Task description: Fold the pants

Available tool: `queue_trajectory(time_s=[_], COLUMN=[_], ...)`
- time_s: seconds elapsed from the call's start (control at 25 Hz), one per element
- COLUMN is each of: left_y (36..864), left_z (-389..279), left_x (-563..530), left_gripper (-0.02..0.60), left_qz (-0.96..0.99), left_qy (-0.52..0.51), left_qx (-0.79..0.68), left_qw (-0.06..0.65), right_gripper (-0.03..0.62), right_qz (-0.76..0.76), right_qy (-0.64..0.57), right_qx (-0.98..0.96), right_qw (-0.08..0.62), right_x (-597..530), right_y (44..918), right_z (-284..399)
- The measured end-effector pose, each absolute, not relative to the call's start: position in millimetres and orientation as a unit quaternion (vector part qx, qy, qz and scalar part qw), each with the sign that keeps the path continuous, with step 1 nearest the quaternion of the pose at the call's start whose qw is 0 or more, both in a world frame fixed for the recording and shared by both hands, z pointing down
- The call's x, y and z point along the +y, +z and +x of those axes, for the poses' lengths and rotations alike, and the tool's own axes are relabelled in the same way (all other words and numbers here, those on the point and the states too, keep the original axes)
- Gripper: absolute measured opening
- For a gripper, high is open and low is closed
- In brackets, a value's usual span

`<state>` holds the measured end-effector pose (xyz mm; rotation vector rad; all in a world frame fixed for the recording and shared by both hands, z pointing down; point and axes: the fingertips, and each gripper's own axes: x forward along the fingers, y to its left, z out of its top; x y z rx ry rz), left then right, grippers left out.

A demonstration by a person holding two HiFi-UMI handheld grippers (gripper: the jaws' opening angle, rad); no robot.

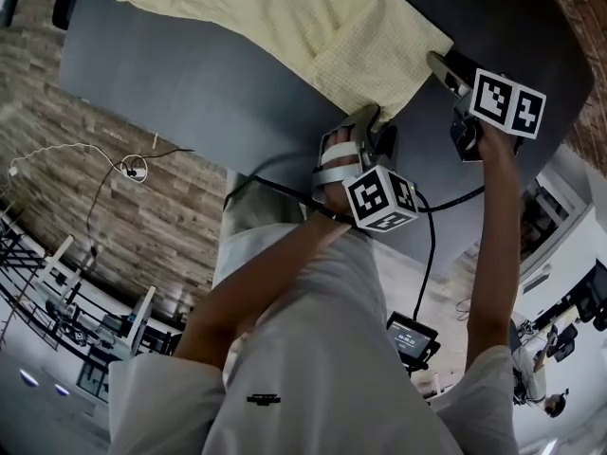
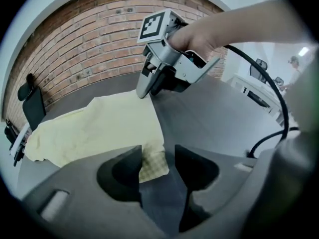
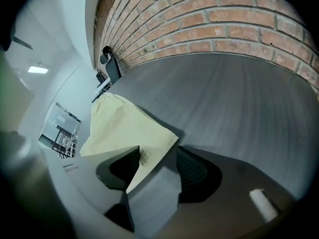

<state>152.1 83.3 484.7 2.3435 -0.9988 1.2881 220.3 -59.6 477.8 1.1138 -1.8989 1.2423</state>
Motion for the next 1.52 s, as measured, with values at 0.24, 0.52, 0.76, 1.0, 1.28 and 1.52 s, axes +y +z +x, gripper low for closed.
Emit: queue_trajectory(time_s=[0.24,0.52,0.76,1.0,1.28,1.52], left_y=[487,483,471,458,446,425], left_z=[150,134,154,180,199,188], left_x=[83,79,104,128,141,131], left_gripper=[0.215,0.057,0.044,0.043,0.043,0.043], left_qz=[0.806,0.804,0.816,0.836,0.848,0.852], left_qy=[0.449,0.402,0.395,0.372,0.348,0.323], left_qx=[-0.363,-0.393,-0.358,-0.312,-0.281,-0.285], left_qw=[0.13,0.194,0.224,0.255,0.284,0.297], right_gripper=[0.141,0.058,0.057,0.057,0.055,0.054], right_qz=[0.405,0.39,0.388,0.412,0.44,0.452], right_qy=[0.447,0.435,0.427,0.417,0.412,0.407], right_qx=[-0.727,-0.738,-0.736,-0.723,-0.701,-0.699], right_qw=[0.329,0.338,0.354,0.366,0.381,0.376], right_x=[-58,-51,-25,-7,6,1], right_y=[481,474,462,447,437,422], right_z=[209,206,228,250,272,262])
